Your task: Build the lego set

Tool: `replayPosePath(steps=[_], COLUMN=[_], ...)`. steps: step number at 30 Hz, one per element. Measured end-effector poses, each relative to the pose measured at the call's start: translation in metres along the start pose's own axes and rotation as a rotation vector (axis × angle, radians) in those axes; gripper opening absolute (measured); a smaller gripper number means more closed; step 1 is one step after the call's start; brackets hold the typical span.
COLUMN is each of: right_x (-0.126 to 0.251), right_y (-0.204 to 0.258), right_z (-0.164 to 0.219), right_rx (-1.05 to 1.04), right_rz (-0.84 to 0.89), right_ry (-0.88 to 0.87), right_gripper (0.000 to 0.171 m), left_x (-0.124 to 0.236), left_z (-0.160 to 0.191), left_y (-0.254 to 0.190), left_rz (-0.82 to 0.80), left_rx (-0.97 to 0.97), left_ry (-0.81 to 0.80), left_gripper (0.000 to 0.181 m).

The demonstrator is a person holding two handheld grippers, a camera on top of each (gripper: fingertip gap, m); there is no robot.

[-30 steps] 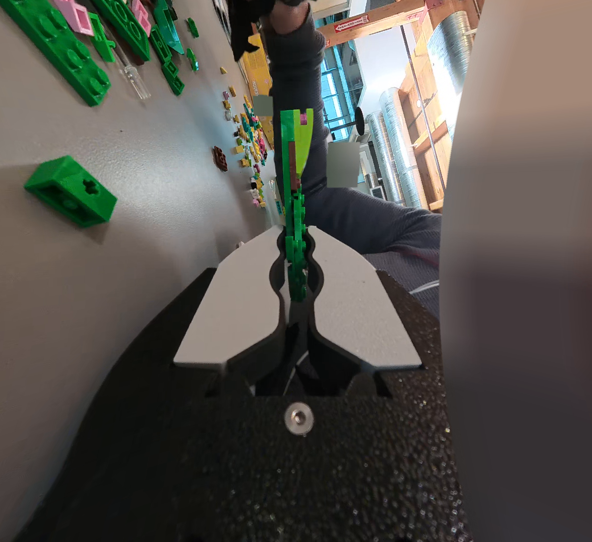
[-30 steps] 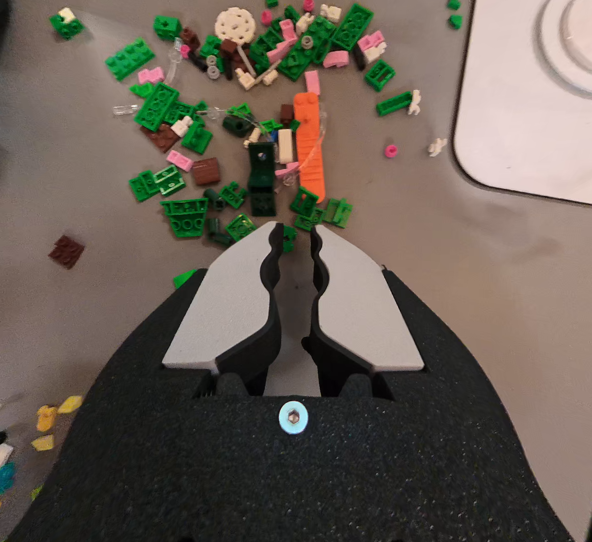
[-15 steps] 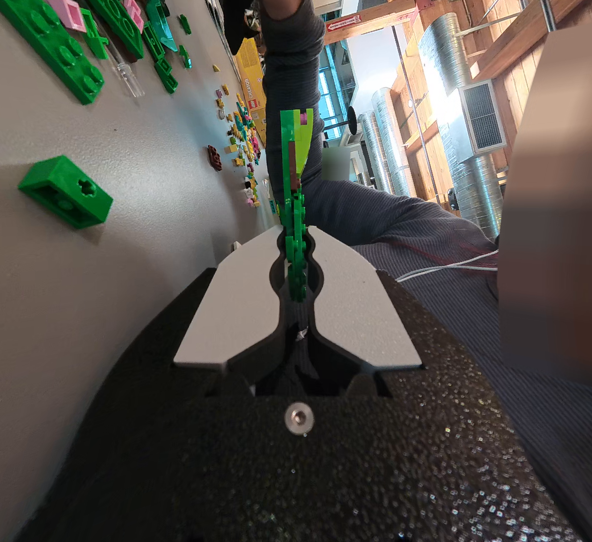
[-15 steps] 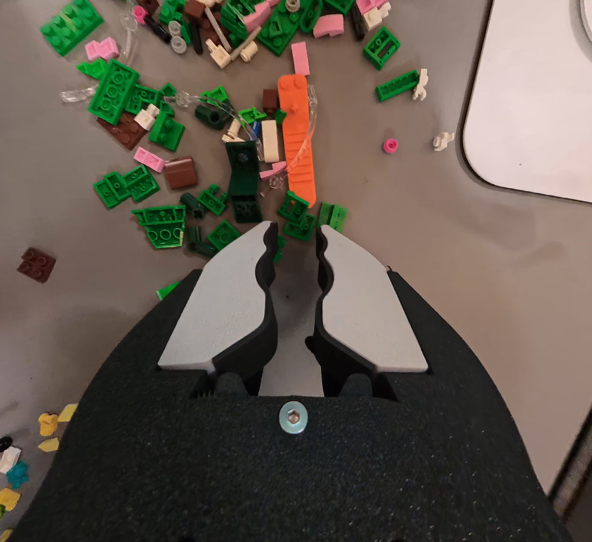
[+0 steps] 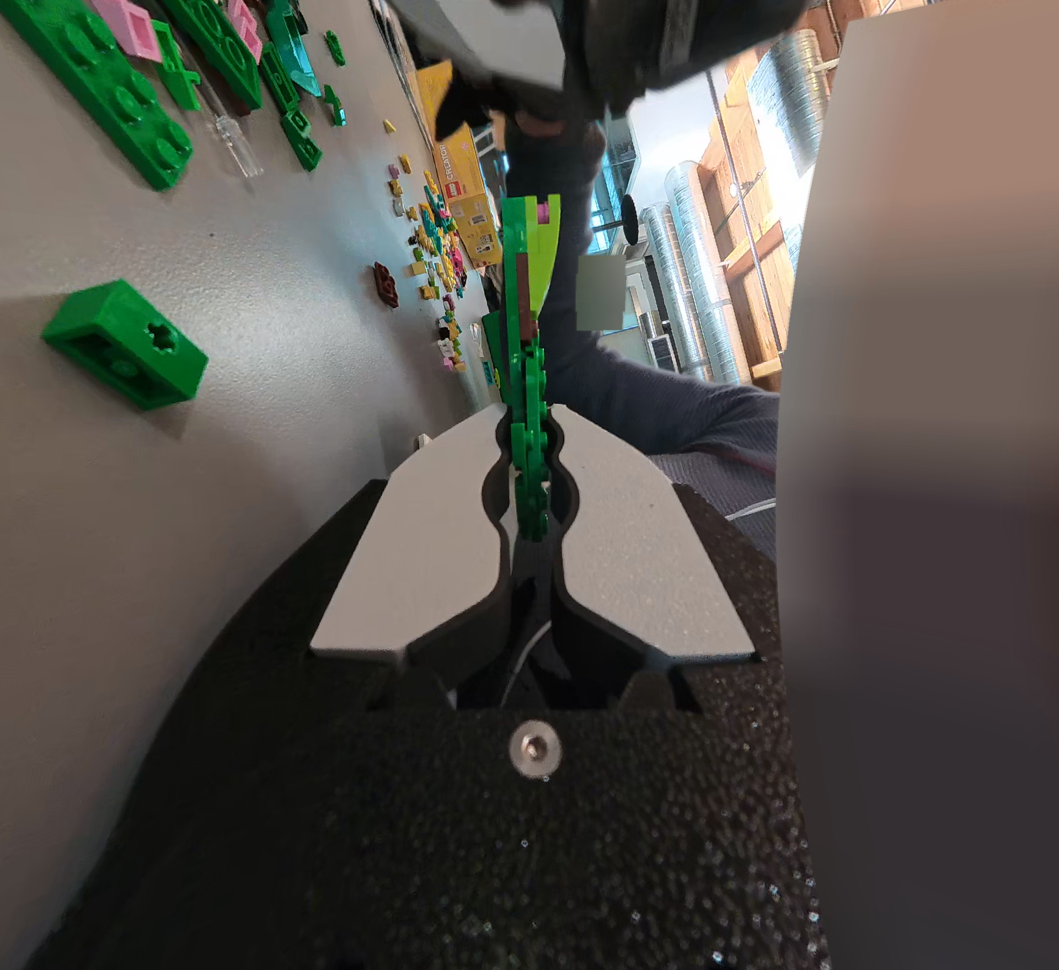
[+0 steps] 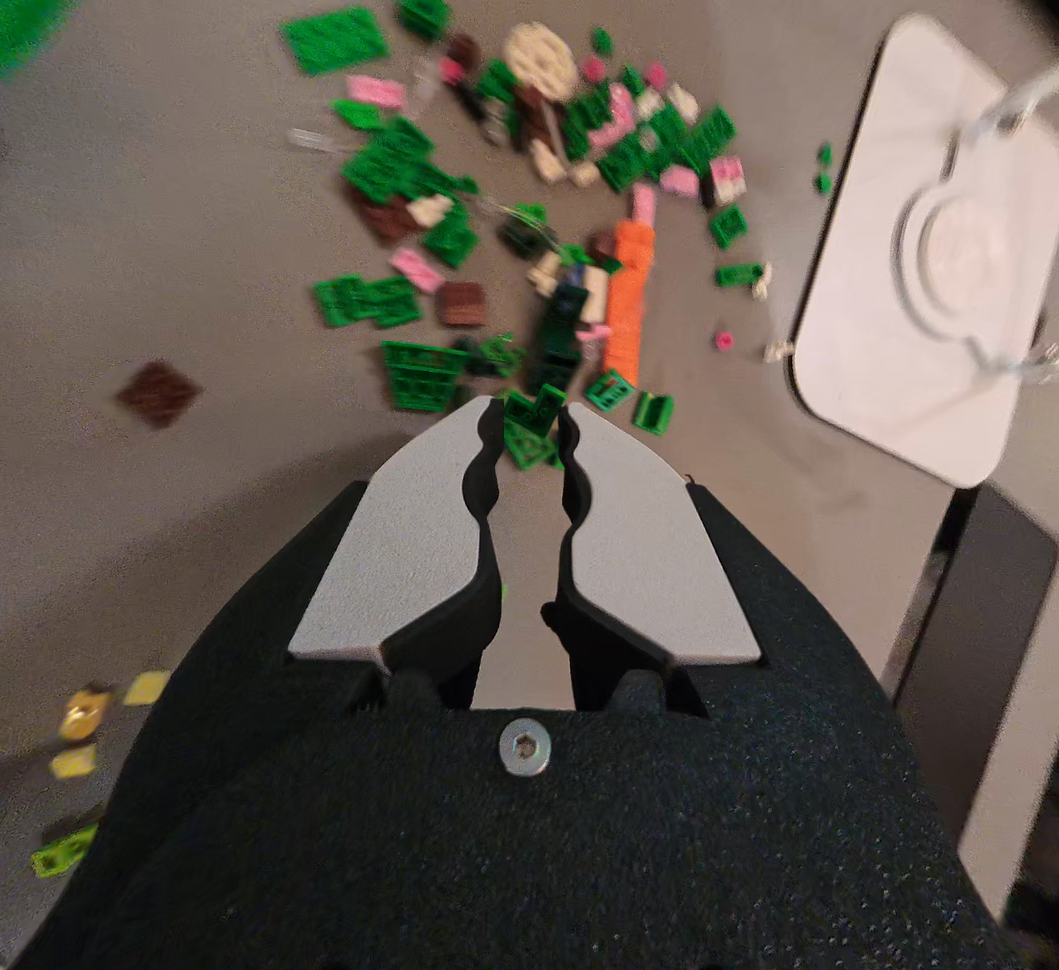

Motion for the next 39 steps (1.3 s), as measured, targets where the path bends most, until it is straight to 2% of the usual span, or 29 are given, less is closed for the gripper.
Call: replayPosePath(steps=[4,8,10,12,17,23,26,31,39], right_x=[0.027,0.041,0.046,0.050,0.058,0.047,0.048,0.051,0.048], right_y=[0.059,0.117,0.137,0.152,0.169,0.196,0.199,0.206,0.211], right_z=[-0.031,-0.041,-0.046,-0.048,-0.046,-0.039,-0.033,-0.026,-0.027], right_rx=[0.254,0.433,0.453,0.412,0.227,-0.047,-0.147,-0.399,-0.475], right_rz=[0.093,0.144,0.148,0.135,0.104,-0.067,-0.034,-0.016,0.004], right_ry=[-0.035,0.093,0.117,0.124,0.068,0.076,0.100,0.135,0.193], right_gripper=[0.017,0.017,0.020,0.028,0.024,0.023,0.023,0.012,0.011], left_x=[0.000,0.000,0.000,0.000,0.000,-0.001,-0.001,-0.001,-0.001], left_z=[-0.001,0.000,0.000,0.000,0.000,0.000,0.001,0.001,0.001], left_y=[0.000,0.001,0.001,0.002,0.003,0.003,0.003,0.003,0.002], left_rz=[0.001,-0.007,-0.013,-0.018,-0.028,-0.029,-0.028,-0.030,-0.026], left_rx=[0.000,-0.005,-0.009,-0.013,-0.018,-0.018,-0.018,-0.018,-0.017], left_ry=[-0.006,-0.008,-0.010,-0.012,-0.012,-0.009,-0.005,-0.006,-0.001], left_gripper=[0.008,0.008,0.008,0.008,0.008,0.008,0.008,0.008,0.008])
Point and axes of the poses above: each gripper's, where its closed fingertips meet, x back along the fingers, z out of its underside, y = z × x across the jaws, the point moved 1 cm from there along x, back along the fingers, and after that the axes turned 15 degrees about x, right-handed, at the moved point
